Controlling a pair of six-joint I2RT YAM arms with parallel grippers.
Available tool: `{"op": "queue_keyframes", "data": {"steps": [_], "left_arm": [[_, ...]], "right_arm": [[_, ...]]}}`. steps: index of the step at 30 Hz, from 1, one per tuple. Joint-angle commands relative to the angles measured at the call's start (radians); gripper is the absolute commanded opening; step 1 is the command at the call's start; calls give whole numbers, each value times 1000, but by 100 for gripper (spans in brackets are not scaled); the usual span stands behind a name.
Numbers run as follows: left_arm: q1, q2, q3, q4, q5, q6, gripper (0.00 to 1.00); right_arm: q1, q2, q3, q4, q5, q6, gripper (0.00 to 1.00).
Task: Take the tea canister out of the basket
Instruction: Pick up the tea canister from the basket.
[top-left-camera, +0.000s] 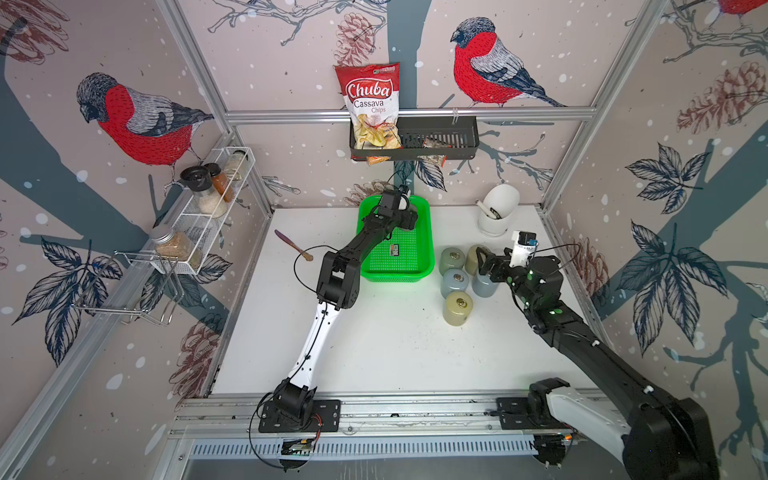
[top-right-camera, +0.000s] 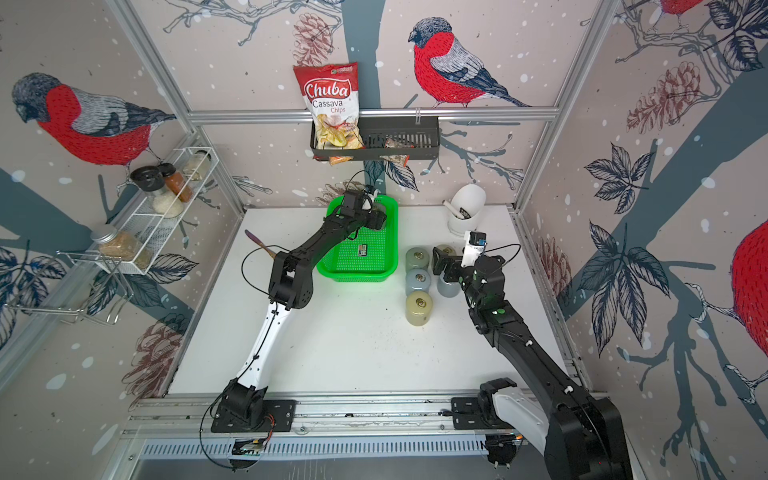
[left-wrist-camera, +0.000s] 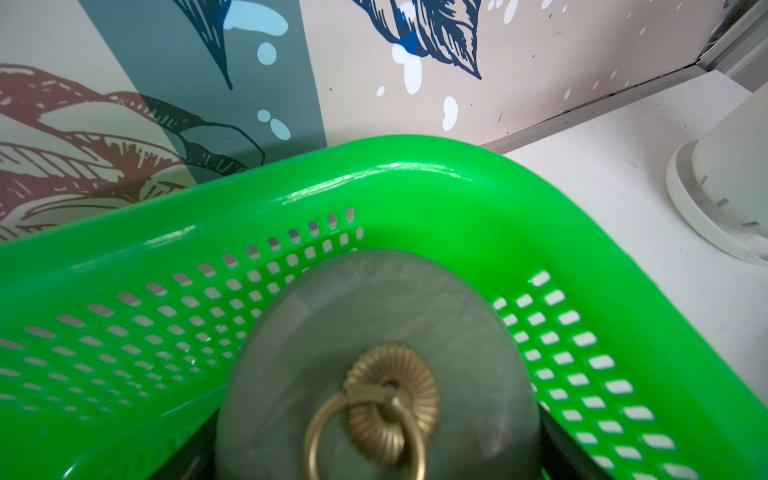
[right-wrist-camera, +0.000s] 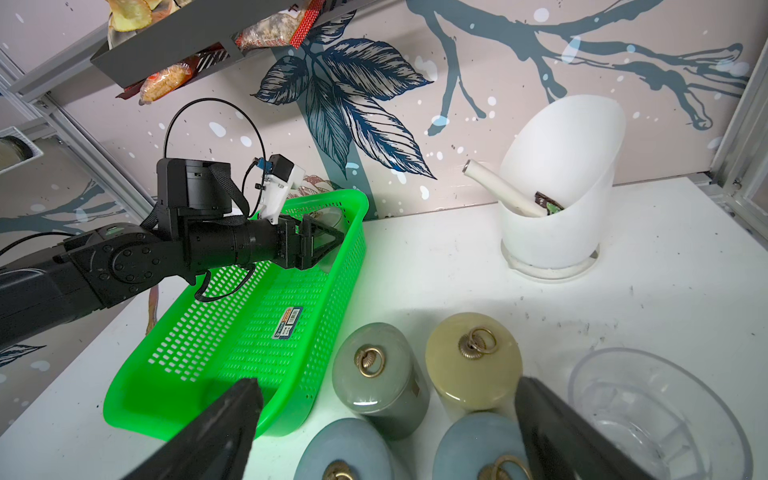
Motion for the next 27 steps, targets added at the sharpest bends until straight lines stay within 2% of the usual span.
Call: {"op": "queue_keyframes", "data": {"steps": [1, 5, 7, 8, 19, 27], "left_arm": [[-3, -26, -28, 3, 2, 2, 28], [-4, -83, -104, 13, 7, 8, 14], [-8, -128, -170, 31, 5, 10, 2], [-10, -152, -201, 39, 3, 11, 0], [-47, -473, -550, 131, -14, 31, 0], [-79, -656, -687, 127, -29, 51, 0]], "right_arm": [[-1, -2, 8, 52, -12, 8, 100], [-1, -18, 5, 47, -14, 14, 100], [0, -29, 4, 43, -19, 15, 100], [0, -34, 3, 41, -19, 16, 100], [3, -116, -6, -2, -22, 24, 100], [8, -184, -2, -38, -24, 26, 100]]}}
